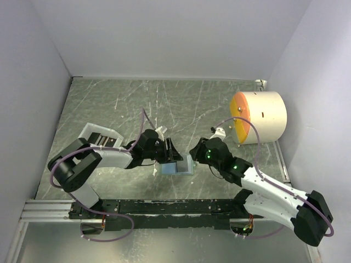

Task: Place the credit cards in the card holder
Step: Turn over the card slot in the card holder.

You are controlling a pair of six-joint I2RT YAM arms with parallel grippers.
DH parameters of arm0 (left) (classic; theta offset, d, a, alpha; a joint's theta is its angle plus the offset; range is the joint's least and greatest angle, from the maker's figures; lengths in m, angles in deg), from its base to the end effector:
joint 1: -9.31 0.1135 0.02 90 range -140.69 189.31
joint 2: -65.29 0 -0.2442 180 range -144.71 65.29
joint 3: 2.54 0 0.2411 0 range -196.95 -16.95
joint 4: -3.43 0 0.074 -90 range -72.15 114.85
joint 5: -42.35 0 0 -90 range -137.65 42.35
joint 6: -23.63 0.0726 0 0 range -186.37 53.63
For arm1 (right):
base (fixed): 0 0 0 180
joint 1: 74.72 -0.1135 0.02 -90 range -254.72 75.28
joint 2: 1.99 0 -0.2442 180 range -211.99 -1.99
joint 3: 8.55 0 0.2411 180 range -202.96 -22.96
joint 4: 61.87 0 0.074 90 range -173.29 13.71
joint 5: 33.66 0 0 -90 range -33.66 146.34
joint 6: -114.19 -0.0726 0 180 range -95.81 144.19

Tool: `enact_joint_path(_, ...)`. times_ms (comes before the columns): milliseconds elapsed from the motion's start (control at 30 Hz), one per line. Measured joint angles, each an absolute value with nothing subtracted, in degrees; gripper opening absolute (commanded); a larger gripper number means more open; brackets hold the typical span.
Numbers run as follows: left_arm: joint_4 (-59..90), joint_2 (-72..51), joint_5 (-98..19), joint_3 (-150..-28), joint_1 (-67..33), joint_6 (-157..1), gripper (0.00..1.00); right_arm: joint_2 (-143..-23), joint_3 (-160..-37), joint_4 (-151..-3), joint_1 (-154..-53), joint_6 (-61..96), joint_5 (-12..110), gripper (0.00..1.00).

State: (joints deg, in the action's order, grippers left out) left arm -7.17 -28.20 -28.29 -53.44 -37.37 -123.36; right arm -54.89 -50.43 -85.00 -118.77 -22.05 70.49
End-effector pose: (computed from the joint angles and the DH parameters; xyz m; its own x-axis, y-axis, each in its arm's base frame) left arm 0.2111 -0.2589 0.1186 -0.9354 -0.1613 -0.3148 0.1742 0.5644 -0.8069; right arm 0.1768 0.1464 0.1811 -0.6610 0.3350 -0.6715 -0.0743 0.8612 0.5028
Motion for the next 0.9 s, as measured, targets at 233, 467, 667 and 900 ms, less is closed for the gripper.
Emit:
enact_joint_path(233, 1.03, -26.67, -31.85, -57.97, -37.74, -119.86, 0.63, -53.12, -50.25, -85.00, -118.77, -21.87, 69.99, 0.59)
enact_joint_path(467, 17.14, -20.53, -41.49, -65.97, -36.27, -112.67, 0.61, -53.12, -49.51, -85.00, -118.77, -21.37, 69.38, 0.78)
enact_joint_path(667, 31.10, -16.29, -48.18, -72.79, -28.93, -105.50, 0.58, -53.12, -49.53, -84.95, -118.77, -20.34, 69.12, 0.81)
enact_joint_path(900, 42.73, -12.90, -56.81, -77.03, -19.57, -96.61, 0.44, -53.19, -49.53, -84.71, -118.77, -19.10, 67.74, 0.80)
